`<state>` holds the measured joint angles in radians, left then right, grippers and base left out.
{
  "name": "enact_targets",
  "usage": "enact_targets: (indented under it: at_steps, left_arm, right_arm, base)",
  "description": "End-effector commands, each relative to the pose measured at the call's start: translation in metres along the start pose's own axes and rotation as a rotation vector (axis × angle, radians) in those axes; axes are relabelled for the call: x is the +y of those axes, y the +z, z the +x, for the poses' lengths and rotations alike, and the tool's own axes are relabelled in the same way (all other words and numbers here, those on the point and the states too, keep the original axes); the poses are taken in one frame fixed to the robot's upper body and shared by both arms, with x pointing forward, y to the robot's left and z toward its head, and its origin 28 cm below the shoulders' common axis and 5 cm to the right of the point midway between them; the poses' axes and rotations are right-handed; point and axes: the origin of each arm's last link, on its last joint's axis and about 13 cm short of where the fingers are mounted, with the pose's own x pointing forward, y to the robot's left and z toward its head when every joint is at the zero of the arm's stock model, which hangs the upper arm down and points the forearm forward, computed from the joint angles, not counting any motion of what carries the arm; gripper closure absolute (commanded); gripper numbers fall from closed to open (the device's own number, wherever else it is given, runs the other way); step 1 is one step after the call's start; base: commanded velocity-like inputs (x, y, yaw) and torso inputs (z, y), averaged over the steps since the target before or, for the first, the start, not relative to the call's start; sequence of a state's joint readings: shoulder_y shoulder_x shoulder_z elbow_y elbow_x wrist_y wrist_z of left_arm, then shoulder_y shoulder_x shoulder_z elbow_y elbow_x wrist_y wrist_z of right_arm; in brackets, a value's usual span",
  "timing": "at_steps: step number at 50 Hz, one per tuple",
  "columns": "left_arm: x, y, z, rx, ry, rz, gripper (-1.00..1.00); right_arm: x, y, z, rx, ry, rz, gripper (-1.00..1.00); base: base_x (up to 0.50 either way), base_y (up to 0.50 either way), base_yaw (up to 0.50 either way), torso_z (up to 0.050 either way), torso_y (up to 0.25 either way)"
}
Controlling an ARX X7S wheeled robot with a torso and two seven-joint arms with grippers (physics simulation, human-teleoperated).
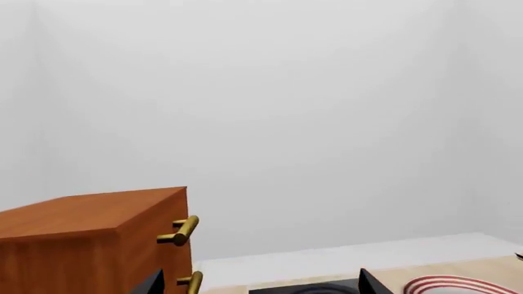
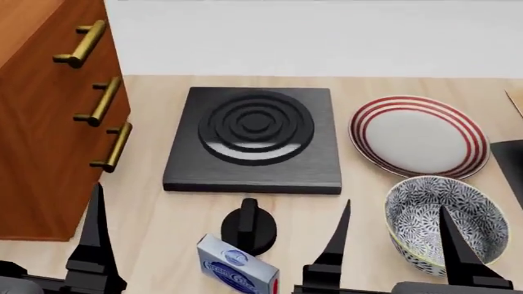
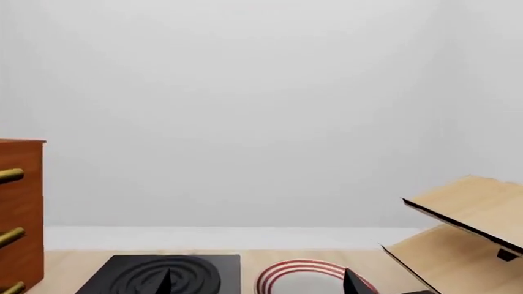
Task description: Pick up the cream cheese and put it in the bowl.
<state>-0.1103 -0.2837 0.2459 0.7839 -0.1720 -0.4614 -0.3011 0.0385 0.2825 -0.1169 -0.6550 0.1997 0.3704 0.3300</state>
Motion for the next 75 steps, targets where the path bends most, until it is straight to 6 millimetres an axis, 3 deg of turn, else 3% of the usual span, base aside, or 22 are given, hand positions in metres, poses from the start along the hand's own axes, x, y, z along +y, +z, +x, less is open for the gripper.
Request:
enact_targets:
  at_steps: [1,40,75]
  left_arm:
    - [-0.0003,-0.0009,-0.0009,0.003,0.0,-0.003,-1.0]
    - [-0.0014,0.0001,-0.0004,0.006,-0.006,-0.004,-1.0]
    - [0.0015,-0.0052,0.0002,-0.001,0.019,-0.017,-1.0]
  right_arm:
    - [0.0005,-0.0006,-0.0006,0.003,0.003,-0.001,-1.0]
    - [-0.0007,-0.0009,-0.0004,0.005,-0.005,-0.004,-1.0]
    - [-0.002,0.0035,-0.0089,0.009,0.068,-0.015,-1.0]
  base:
    - [0.35,0.0,0.0,0.0,0.0]
    - [0.34,0.0,0.0,0.0,0.001]
    - [0.01,0.0,0.0,0.0,0.0]
